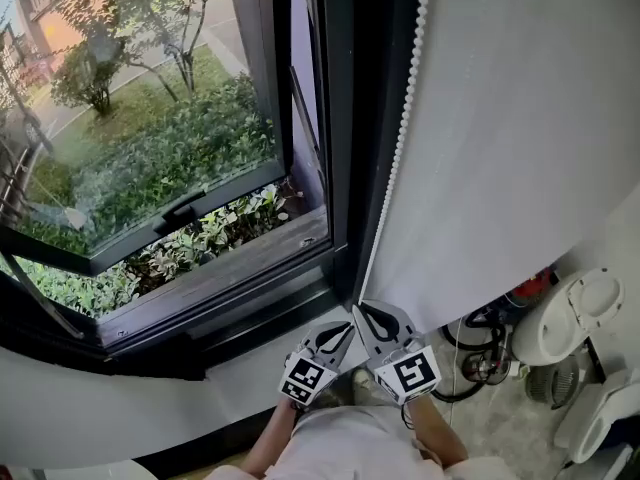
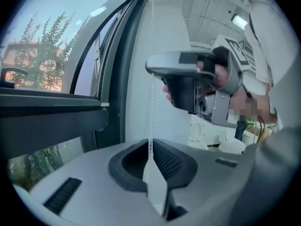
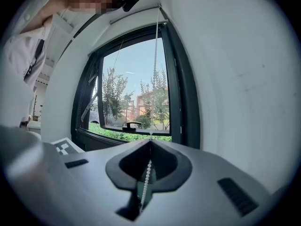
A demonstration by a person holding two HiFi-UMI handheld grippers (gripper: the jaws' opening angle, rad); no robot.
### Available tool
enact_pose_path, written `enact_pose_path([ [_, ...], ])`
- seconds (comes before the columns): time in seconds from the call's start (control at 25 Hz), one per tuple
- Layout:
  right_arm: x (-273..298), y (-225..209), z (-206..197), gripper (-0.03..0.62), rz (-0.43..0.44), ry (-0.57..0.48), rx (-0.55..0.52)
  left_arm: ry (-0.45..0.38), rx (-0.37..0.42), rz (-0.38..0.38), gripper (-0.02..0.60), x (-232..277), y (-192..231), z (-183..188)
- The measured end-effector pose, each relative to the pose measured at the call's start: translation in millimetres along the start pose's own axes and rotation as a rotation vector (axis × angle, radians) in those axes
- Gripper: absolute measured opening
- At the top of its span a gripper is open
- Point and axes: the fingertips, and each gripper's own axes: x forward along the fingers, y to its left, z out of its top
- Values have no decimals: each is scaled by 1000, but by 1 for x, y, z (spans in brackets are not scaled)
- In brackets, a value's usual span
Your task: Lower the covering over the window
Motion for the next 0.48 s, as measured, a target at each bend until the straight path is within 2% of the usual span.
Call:
enact_pose_path([
  [0.2, 1, 3, -26, -5, 17, 49, -1, -65, -5, 3, 38, -17, 4, 29],
  [0.48, -1, 3, -57, -5, 13, 96, 35, -217, 26, 19, 80, -48, 16, 101],
])
